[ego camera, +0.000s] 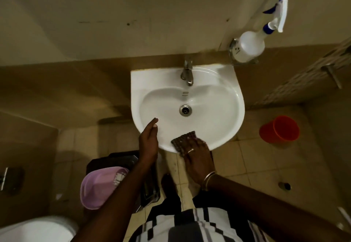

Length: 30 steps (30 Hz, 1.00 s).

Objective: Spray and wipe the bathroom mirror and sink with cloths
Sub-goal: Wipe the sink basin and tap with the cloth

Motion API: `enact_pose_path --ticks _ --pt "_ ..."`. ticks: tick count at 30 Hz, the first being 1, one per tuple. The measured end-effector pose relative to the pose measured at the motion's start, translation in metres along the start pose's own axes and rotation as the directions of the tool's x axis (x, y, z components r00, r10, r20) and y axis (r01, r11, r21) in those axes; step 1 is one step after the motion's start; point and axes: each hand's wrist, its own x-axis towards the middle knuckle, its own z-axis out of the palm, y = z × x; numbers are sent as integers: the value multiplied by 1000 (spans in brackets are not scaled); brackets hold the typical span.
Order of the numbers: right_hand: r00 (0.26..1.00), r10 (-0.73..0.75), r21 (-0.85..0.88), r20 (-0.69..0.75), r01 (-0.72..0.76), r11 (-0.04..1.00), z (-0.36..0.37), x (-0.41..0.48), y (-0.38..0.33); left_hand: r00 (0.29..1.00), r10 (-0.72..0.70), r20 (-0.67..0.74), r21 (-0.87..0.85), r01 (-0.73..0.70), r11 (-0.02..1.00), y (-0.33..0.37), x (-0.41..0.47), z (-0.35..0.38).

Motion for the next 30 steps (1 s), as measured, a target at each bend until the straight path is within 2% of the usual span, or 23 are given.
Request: enact_pose_path --ticks 3,7,11,13,15,17,19,23,25,28,30 --pt "999 3 -7 46 -2 1000 27 12 -42 999 5 -43 -30 -6 1000 3 4 -16" --pt "997 -18 79 79 12 997 39 51 -83 996 2 -92 -29 -5 1000 9 9 -34" --pt "950 -38 167 309 -15 986 40 97 -107 986 -22 -166 -57 13 998 9 16 -50" --pt "956 -8 245 294 -68 967 38 116 -113 978 -20 -207 -47 10 999 12 19 -56" --pt "977 76 371 199 -147 917 32 131 -119 973 -11 -231 -34 3 999 17 22 -60" --pt "976 178 552 123 -216 805 22 142 -122 967 -10 -255 -43 -1 999 21 25 -63" --pt "948 281 751 151 -295 591 7 148 -124 965 -26 -263 -58 11 998 27 27 -64" --pt "865 452 909 219 -349 228 -16 154 -115 984 -61 -169 -25 58 998 39 32 -59" --pt "853 466 929 236 -339 150 -28 152 -109 992 -70 -103 -22 68 997 48 32 -52" --pt "868 462 887 181 -347 305 -43 141 -101 999 -43 -1 14 43 999 66 25 -39" --pt "880 448 865 158 -342 367 -47 131 -101 995 -52 83 2 52 999 78 19 -30"
